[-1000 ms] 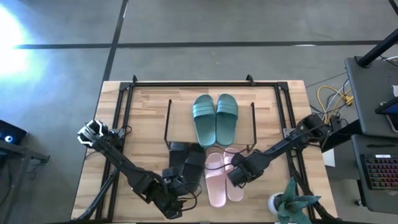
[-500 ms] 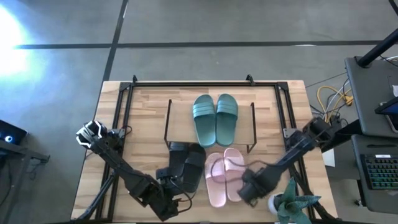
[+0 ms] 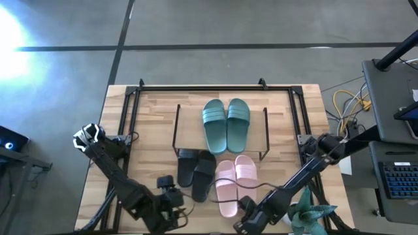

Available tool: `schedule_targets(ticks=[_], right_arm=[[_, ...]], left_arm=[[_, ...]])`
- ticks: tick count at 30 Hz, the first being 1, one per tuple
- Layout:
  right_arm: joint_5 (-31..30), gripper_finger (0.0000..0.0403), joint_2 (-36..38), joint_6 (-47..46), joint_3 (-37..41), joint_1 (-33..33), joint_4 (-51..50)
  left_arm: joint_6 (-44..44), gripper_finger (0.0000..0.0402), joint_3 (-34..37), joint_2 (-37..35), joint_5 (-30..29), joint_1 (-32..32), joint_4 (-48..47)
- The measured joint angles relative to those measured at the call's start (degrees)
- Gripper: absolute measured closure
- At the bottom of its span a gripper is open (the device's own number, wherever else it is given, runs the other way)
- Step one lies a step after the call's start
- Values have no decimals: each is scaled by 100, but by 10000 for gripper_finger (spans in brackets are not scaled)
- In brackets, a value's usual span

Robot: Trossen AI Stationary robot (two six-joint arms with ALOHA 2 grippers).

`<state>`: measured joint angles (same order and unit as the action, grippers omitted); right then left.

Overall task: Pick and place slides into the shelf
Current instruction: Adjust the pink slippers under the table

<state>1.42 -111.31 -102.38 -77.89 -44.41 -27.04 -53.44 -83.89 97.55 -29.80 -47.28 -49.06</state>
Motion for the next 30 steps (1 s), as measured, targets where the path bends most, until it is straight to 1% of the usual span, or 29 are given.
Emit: schedule_targets(ticks=[3,5,12,16,19,22,25,30], right_arm=[[-95,375,-390,41,-291,54,-17],[-312,375,-635,-11,-500,62,-84],[-967,375,-1189,-113,-1269,180,-438],[-1514,375,-1309,-245,-1661,281,-1003],[-2080,375,-1325,-437,-1857,379,-1711],[-2504,375,-1336,-574,-1936,549,-2338],[-2553,375,-1333,-392,-2023,739,-2605],[-1940,375,-1333,465,-2233,894,-2454]], left_arm=[[-92,166,97,-107,-249,-196,-73],[-185,166,132,-164,-336,-290,-125],[-521,166,317,-205,-354,-483,-104],[-689,166,424,-205,-350,-549,-105],[-767,166,475,-205,-352,-584,-107],[-769,166,480,-205,-357,-608,-98],[-767,166,480,-205,-394,-610,-100],[-767,166,480,-205,-467,-633,-103]])
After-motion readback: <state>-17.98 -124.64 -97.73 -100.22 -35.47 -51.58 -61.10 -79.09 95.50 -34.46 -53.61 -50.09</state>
